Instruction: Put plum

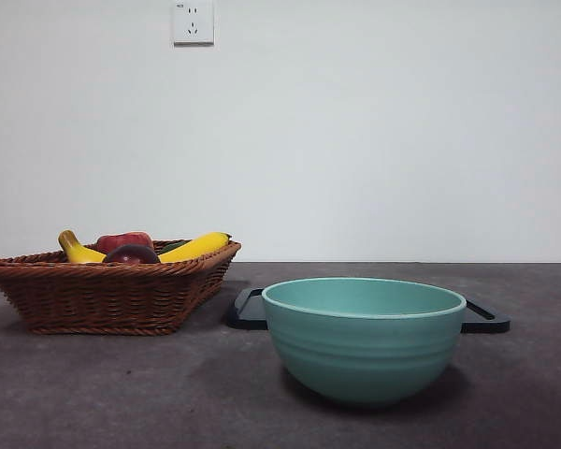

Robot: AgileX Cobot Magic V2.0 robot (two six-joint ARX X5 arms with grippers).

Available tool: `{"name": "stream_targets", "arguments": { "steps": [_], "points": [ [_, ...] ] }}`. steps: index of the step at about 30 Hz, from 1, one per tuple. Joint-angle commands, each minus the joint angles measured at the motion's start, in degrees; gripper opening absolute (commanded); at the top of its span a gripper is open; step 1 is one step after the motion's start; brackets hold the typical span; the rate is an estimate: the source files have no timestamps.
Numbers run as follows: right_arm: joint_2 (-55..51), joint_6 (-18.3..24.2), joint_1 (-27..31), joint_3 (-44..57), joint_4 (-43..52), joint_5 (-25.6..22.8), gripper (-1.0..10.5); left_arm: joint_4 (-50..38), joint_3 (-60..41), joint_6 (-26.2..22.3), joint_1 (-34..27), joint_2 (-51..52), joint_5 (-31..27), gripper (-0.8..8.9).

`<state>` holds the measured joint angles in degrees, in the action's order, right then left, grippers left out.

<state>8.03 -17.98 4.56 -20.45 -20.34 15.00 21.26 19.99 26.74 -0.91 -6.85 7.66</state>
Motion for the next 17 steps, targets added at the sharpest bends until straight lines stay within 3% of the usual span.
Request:
{"name": "stream_targets", "arguments": {
  "steps": [1, 8, 17],
  "points": [
    [4.07, 2.43, 0.07, -6.05, -3.06, 2.08, 0.0, 3.21, 5.84, -3.54, -0.15, -4.22, 2.4, 0.09],
    [15.61, 9.99, -0.13, -19.69, -14.49, 7.93, 0.1, 13.44, 17.9, -11.63, -0.13, -16.59, 8.41, 0.09],
    [27.3, 16.26, -4.02, -32.76, -27.78, 9.46, 0.1, 25.66, 30.8, -21.92, 0.76, -31.39, 14.95, 0.09]
  ]
}}
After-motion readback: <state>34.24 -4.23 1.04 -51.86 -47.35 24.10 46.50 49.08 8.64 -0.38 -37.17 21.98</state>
